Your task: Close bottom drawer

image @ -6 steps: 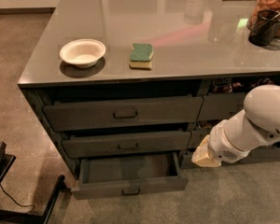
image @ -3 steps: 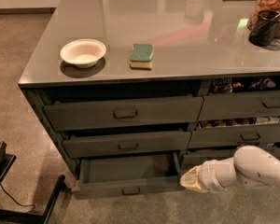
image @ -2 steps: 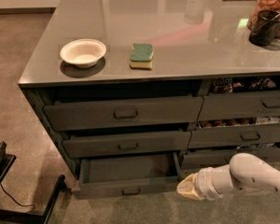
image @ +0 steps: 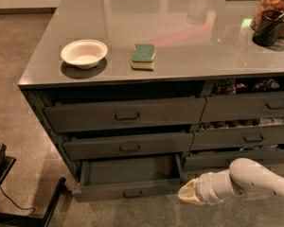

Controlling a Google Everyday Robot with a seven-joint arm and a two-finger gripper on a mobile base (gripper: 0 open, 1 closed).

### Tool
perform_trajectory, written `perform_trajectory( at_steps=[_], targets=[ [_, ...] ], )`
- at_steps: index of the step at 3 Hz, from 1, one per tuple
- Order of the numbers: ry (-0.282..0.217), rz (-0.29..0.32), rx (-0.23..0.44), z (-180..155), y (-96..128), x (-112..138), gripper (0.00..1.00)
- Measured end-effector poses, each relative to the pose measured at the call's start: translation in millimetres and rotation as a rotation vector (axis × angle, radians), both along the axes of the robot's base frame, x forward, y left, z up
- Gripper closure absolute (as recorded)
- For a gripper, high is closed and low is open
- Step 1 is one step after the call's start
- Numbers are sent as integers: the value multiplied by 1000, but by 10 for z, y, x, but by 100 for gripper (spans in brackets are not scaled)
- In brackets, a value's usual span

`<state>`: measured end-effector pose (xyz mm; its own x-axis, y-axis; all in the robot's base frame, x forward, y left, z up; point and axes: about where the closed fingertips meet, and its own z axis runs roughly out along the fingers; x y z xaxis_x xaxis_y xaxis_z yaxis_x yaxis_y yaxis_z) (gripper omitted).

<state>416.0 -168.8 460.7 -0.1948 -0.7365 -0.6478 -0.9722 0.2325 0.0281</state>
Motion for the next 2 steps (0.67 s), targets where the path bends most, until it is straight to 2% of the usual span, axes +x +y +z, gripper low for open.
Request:
perform_trajectory(
  at_steps=[1,2],
  targets=[
    [-28,34,-14,-577,-33,127,100],
    [-63,76,9,-1251,-23,370,100]
  ],
)
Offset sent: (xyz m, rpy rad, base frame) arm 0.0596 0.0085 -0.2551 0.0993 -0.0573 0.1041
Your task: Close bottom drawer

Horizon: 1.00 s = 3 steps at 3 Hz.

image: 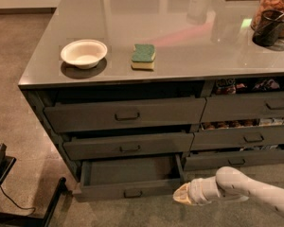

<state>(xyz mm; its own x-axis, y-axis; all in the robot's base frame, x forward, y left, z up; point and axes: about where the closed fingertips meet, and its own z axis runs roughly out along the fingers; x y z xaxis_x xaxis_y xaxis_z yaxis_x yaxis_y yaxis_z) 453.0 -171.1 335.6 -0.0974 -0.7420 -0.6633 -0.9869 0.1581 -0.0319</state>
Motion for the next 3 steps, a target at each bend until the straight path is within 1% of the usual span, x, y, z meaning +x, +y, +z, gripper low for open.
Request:
perform_trajectory(
  at_steps=[1,2,3],
  targets=[
    [22,36,49,-666,70,172,100],
    [61,35,109,-1318,180,232,100],
    [62,-4,115,-1552,120,300,100]
  ],
)
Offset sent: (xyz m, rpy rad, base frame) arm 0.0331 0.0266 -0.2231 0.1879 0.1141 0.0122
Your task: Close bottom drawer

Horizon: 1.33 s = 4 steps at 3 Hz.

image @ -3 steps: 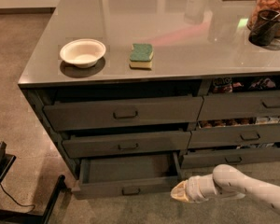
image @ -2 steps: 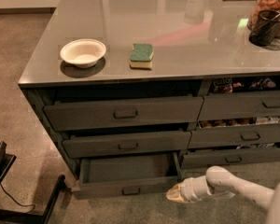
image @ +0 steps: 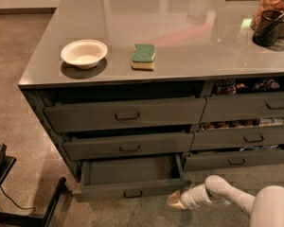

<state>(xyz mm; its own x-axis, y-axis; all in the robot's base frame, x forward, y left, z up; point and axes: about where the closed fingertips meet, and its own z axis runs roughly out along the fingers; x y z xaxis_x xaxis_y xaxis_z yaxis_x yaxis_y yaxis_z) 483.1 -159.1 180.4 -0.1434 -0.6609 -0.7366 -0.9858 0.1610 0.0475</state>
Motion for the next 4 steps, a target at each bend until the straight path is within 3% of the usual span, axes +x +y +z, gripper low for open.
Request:
perform_trajectory(
  at_steps=[2,3,4],
  targets=[
    [-21,4,-1,-56,26,8,100],
    [-112,19,-15,-149,128,53,100],
    [-242,16,-31,-211,222,188,100]
  ],
)
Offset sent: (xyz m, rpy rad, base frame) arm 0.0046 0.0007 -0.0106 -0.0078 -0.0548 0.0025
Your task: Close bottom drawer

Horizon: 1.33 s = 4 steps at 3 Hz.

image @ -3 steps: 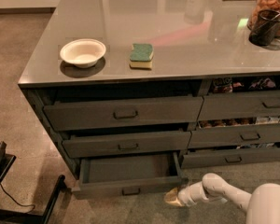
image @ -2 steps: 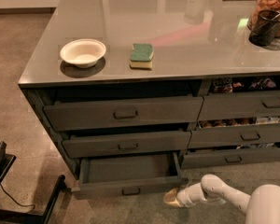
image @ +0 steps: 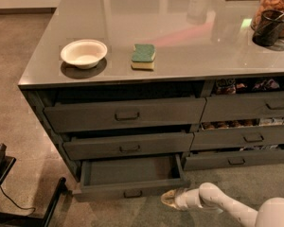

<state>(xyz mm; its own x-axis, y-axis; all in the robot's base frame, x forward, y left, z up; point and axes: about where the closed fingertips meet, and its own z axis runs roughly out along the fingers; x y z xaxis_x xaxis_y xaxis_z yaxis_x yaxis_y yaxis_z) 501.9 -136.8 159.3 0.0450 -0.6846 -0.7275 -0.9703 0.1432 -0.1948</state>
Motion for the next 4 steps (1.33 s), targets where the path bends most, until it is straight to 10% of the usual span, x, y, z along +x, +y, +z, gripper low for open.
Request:
perform_trajectory(
  at_steps=[2,4],
  targets=[
    [-177,2,-6,-7,161,345,100],
    [-219,9,-8,-62,260,661,100]
  ],
)
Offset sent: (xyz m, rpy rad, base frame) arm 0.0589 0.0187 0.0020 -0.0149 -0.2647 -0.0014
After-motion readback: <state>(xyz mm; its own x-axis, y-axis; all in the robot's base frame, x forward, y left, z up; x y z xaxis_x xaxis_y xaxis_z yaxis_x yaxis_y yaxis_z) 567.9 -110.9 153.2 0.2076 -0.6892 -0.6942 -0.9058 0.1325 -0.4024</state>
